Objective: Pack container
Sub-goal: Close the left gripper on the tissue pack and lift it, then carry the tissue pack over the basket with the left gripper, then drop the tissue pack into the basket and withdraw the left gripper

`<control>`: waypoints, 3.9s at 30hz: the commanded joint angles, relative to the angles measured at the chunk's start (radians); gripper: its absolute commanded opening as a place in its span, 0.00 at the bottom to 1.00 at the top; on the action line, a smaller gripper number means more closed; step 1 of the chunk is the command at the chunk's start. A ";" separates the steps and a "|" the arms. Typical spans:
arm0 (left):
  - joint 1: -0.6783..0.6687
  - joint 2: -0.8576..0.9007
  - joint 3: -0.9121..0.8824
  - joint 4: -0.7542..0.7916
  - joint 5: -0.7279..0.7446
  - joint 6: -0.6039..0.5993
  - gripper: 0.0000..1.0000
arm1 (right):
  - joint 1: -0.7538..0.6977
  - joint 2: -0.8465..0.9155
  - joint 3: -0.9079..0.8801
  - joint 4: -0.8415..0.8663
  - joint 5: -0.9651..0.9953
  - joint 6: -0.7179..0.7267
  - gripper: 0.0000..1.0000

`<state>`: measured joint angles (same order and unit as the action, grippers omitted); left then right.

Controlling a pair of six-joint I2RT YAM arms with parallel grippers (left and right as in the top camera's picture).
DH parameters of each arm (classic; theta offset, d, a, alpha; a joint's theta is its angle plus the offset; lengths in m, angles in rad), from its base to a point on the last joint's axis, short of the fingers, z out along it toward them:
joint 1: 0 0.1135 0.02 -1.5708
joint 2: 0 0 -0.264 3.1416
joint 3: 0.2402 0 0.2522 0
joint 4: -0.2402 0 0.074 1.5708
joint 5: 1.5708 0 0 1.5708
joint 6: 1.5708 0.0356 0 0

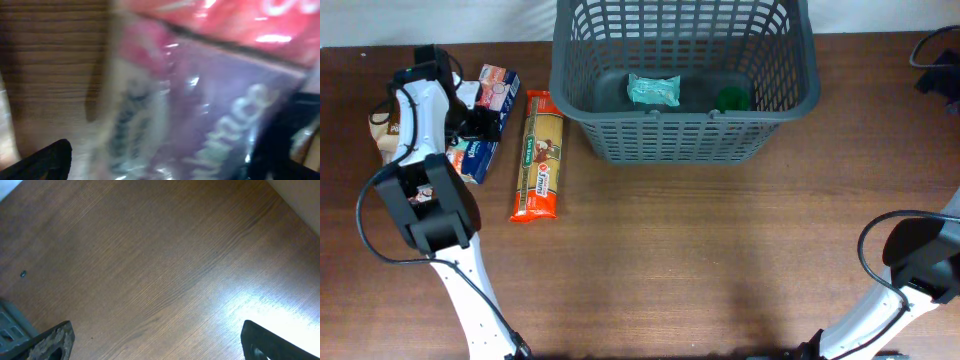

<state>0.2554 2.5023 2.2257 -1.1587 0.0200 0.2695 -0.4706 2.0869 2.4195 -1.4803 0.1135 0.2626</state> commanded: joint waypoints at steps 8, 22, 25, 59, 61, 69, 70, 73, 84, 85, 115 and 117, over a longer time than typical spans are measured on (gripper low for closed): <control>-0.075 0.087 0.018 -0.009 0.044 0.039 0.99 | 0.006 -0.012 -0.005 0.003 -0.002 0.012 0.99; -0.089 0.132 0.052 -0.015 -0.177 -0.148 0.02 | 0.006 -0.012 -0.005 0.003 -0.001 0.012 0.99; -0.089 0.132 0.122 -0.055 -0.174 -0.209 0.02 | 0.006 -0.012 -0.005 0.003 -0.002 0.012 0.99; -0.695 -0.374 0.795 -0.124 -0.042 -0.254 0.02 | 0.006 -0.012 -0.005 0.003 -0.001 0.012 0.99; -0.699 -0.353 0.751 -0.066 -0.041 -0.254 0.02 | 0.006 -0.012 -0.005 0.003 -0.002 0.012 0.99; -0.699 -0.270 0.584 0.098 -0.038 -0.255 0.02 | 0.006 -0.012 -0.005 0.003 -0.002 0.012 0.99; -0.699 -0.259 0.570 0.102 -0.039 -0.255 0.02 | 0.006 -0.012 -0.005 0.003 -0.002 0.012 0.99; -0.699 -0.213 0.550 0.100 -0.038 -0.259 0.02 | 0.006 -0.012 -0.005 0.003 -0.002 0.012 0.99; -0.700 -0.064 0.510 0.043 -0.004 -0.285 0.02 | 0.006 -0.012 -0.005 0.003 -0.002 0.012 0.99; -0.700 -0.054 0.510 0.035 -0.004 -0.285 0.02 | 0.006 -0.012 -0.005 0.003 -0.002 0.012 0.98; -0.693 -0.012 0.528 -0.024 -0.020 -0.283 0.75 | 0.006 -0.012 -0.005 0.003 -0.002 0.012 0.99; -0.686 -0.012 0.564 -0.024 -0.020 -0.278 0.75 | 0.006 -0.012 -0.005 0.003 -0.002 0.012 0.99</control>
<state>-0.4458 2.4931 2.7304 -1.1820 0.0036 -0.0170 -0.4706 2.0869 2.4184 -1.4799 0.1131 0.2626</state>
